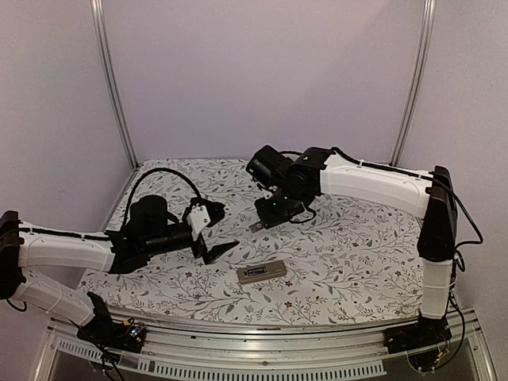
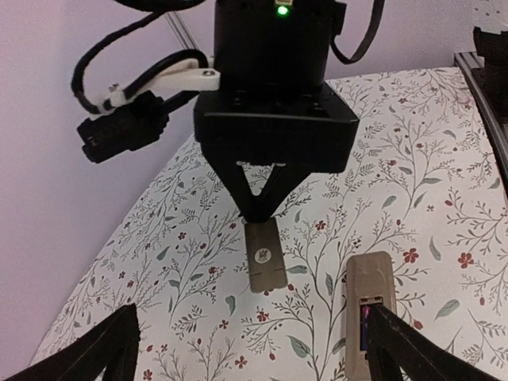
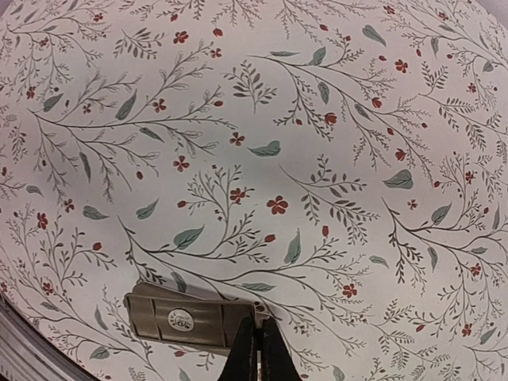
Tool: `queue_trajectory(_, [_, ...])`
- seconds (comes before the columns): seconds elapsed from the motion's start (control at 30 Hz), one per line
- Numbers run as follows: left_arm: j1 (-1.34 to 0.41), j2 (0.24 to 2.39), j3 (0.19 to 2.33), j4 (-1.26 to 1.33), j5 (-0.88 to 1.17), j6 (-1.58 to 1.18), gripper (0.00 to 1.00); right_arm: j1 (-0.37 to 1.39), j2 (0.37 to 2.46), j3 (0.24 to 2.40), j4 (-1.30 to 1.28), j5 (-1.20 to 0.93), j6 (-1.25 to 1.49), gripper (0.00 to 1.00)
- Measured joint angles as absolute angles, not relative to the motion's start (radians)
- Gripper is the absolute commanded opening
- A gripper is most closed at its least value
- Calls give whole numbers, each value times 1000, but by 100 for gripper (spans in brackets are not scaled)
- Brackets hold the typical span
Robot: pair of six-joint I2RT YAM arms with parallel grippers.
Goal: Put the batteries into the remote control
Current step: Pick up the battery cover at the center of the board, then pass from the right arm to the left
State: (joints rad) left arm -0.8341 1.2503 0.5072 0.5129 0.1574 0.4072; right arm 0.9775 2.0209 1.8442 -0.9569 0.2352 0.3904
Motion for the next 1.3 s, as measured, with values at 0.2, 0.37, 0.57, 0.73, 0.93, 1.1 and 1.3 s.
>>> queue_trajectory(0.2, [-877, 1308, 554, 466, 118, 459, 84, 1100, 1990, 1859, -900, 254, 529, 0])
queue_trajectory(0.37, [-877, 1304, 574, 440, 100, 440, 70, 1136, 1960, 1859, -871, 261, 573, 0])
queue_trajectory(0.57, [-877, 1301, 573, 436, 101, 439, 58, 1133, 1943, 1859, -825, 260, 581, 0])
queue_trajectory(0.73, [-877, 1299, 573, 454, 104, 451, 53, 1133, 1940, 1859, -809, 261, 576, 0])
queue_trajectory(0.93, [-879, 1288, 564, 478, 101, 456, 35, 1133, 1940, 1859, -808, 265, 564, 0])
queue_trajectory(1.1, [-880, 1284, 558, 482, 96, 452, 29, 1133, 1940, 1859, -809, 276, 559, 0])
queue_trajectory(1.3, [-881, 1283, 558, 487, 91, 445, 20, 1133, 1940, 1858, -812, 279, 554, 0])
